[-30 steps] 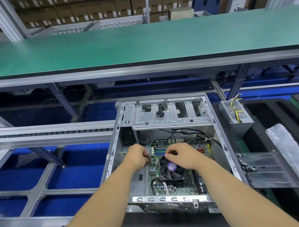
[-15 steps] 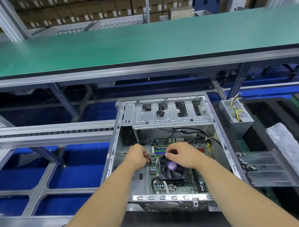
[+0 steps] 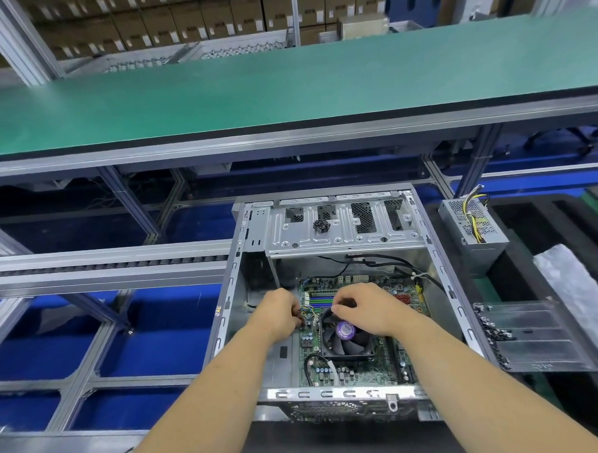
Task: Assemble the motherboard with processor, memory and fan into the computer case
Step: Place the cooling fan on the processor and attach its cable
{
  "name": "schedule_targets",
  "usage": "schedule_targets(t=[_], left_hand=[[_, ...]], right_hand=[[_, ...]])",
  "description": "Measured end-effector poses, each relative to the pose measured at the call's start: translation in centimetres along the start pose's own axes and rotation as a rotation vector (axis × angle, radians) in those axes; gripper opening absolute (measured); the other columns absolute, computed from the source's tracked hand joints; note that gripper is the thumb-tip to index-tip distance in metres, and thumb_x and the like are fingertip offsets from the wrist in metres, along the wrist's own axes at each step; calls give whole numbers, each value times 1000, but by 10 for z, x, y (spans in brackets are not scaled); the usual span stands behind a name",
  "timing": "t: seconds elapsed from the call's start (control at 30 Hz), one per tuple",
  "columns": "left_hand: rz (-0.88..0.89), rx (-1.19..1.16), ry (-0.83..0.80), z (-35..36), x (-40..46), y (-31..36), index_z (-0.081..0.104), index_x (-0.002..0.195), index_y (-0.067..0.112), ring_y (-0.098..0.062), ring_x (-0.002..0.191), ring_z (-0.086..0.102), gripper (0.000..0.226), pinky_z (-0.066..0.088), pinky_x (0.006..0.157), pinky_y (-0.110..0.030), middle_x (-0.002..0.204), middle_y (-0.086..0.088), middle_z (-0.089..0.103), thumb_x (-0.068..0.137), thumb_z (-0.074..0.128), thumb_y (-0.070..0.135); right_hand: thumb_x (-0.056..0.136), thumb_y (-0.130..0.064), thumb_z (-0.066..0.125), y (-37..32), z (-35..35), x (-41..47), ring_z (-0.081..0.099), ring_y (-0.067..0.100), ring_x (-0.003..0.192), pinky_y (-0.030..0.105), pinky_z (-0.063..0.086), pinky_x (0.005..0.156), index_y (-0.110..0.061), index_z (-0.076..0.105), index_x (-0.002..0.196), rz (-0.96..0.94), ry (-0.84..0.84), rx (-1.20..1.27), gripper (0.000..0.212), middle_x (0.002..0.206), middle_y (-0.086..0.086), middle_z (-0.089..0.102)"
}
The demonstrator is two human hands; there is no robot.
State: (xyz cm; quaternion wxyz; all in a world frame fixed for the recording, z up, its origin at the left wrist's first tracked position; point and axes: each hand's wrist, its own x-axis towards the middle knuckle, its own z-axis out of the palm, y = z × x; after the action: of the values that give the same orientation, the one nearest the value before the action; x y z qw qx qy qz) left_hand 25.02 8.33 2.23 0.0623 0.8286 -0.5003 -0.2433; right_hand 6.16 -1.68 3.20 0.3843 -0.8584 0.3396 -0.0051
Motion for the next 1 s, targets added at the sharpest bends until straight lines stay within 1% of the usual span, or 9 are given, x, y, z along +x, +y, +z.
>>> schedule_targets(t=[0.2, 0.27, 0.33, 0.4, 0.6, 0.7, 0.77, 0.9, 1.0], left_hand=[[49, 47, 8, -1, -2, 0, 59, 72, 15, -17, 69, 50, 20, 29, 48, -20, 77, -3, 59, 88, 71, 15], [53, 41, 12, -1, -2, 0, 59, 72, 15, -18, 70, 50, 20, 33, 52, -22, 77, -3, 59, 87, 72, 16], [55, 28, 18, -1, -3, 0, 62, 73, 14, -19, 72, 51, 17, 37, 59, -23, 78, -4, 60, 86, 73, 15], [59, 23, 15, -1, -3, 1, 64, 76, 12, -19, 72, 51, 14, 38, 62, -24, 80, -5, 60, 86, 73, 15], [62, 43, -15, -3, -4, 1, 61, 75, 12, -20, 70, 51, 15, 37, 59, -24, 77, -4, 60, 88, 70, 13], [78, 80, -20, -3, -5, 0, 52, 67, 14, -21, 66, 49, 26, 33, 52, -24, 74, -5, 56, 88, 68, 12], [82, 91, -22, -3, -6, 0, 53, 69, 13, -21, 64, 47, 24, 32, 51, -25, 75, -5, 56, 88, 67, 12], [80, 39, -1, -1, -5, 1, 55, 68, 15, -20, 66, 49, 24, 33, 53, -24, 73, -3, 56, 87, 69, 13], [73, 29, 5, -1, -5, 2, 57, 70, 16, -20, 71, 52, 22, 37, 60, -24, 76, -3, 59, 87, 70, 12]], right_hand=[[98, -40, 57, -1, 0, -1, 66, 16, 91, 38, 55, 84, -26, 72, 100, 3, -2, -1, 20, 98, -8, 70], [98, -39, 57, -1, -1, -1, 65, 15, 91, 38, 55, 85, -26, 72, 101, 1, -1, -2, 20, 98, -8, 70], [99, -39, 57, -1, -1, -1, 65, 16, 90, 38, 54, 84, -25, 72, 101, -4, -3, -3, 20, 97, -7, 69], [99, -39, 57, -1, -1, -1, 65, 18, 90, 39, 54, 83, -26, 71, 100, -7, -5, -6, 20, 96, -7, 69], [98, -39, 57, -1, 0, -1, 65, 18, 90, 39, 54, 83, -27, 71, 99, -8, -5, 4, 19, 95, -8, 69], [98, -40, 57, 0, 0, -1, 65, 18, 90, 38, 54, 83, -28, 70, 97, -11, -4, 7, 18, 95, -9, 69], [98, -40, 57, 0, 0, -1, 65, 17, 89, 38, 55, 83, -29, 70, 97, -11, -4, 8, 17, 95, -10, 69], [98, -39, 57, -1, -1, -1, 66, 19, 90, 40, 55, 83, -28, 71, 98, -8, -7, 10, 18, 95, -9, 69], [98, -39, 57, -1, 0, -2, 65, 16, 90, 40, 56, 84, -26, 71, 99, -5, -5, 10, 19, 97, -9, 69]])
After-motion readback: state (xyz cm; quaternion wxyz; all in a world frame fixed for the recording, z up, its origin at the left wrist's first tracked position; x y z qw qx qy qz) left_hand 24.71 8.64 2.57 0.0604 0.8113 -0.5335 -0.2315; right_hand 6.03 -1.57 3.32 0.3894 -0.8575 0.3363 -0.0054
